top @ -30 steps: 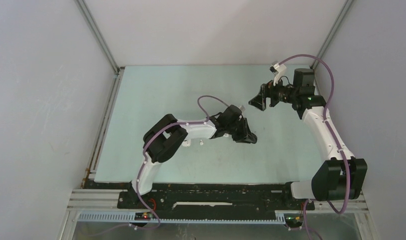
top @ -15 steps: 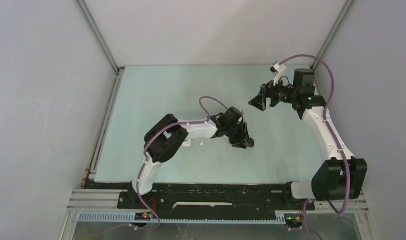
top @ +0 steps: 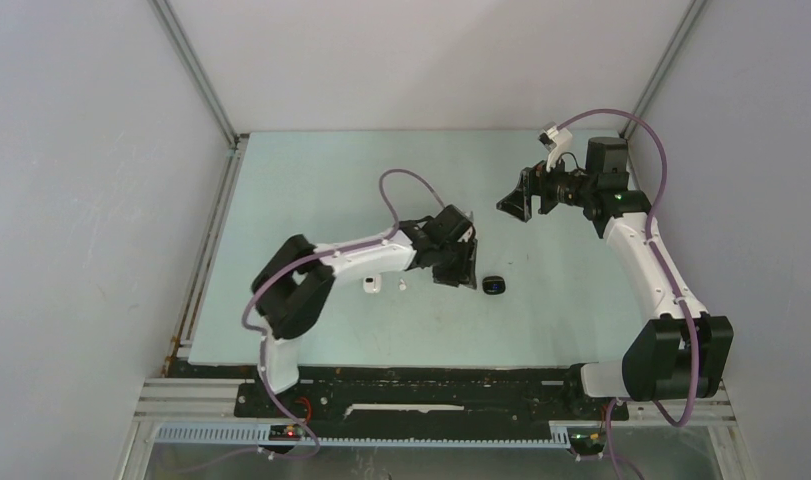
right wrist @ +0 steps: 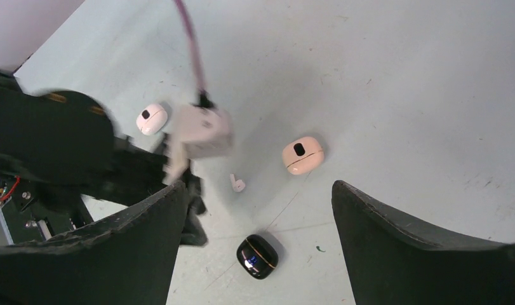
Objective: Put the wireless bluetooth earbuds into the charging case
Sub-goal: Place the charging case at the center of the board, then adjust the charging case at the center of the board.
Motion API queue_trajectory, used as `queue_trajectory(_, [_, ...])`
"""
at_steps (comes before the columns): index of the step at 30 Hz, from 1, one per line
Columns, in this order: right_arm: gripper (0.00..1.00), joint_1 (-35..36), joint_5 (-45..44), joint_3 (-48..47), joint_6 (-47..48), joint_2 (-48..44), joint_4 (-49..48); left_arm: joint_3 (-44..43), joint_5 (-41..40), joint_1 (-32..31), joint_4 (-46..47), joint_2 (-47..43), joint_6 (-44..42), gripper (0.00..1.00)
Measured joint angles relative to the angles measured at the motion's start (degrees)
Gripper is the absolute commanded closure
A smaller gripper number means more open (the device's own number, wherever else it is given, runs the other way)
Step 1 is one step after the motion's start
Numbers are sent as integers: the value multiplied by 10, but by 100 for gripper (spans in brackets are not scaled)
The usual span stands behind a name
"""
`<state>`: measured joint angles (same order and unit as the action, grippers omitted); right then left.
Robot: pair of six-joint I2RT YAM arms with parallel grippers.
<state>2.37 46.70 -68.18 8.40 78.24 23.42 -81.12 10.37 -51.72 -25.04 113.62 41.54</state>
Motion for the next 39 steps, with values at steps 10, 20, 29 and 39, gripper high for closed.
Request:
queue_trajectory(10, [14, -1, 12, 0, 0, 0, 0, 173, -263, 27, -27, -319, -40, 38])
queue_trajectory(20, [14, 5, 16, 0, 0, 1, 0, 326, -339, 101, -30, -358, -30, 35])
queue_trajectory(29, [14, 5, 16, 0, 1, 1, 0, 343, -299, 108, 8, -308, -30, 33])
queue_trajectory(39, [14, 4, 16, 0, 2, 1, 0, 337, -242, 108, 32, -271, -30, 33])
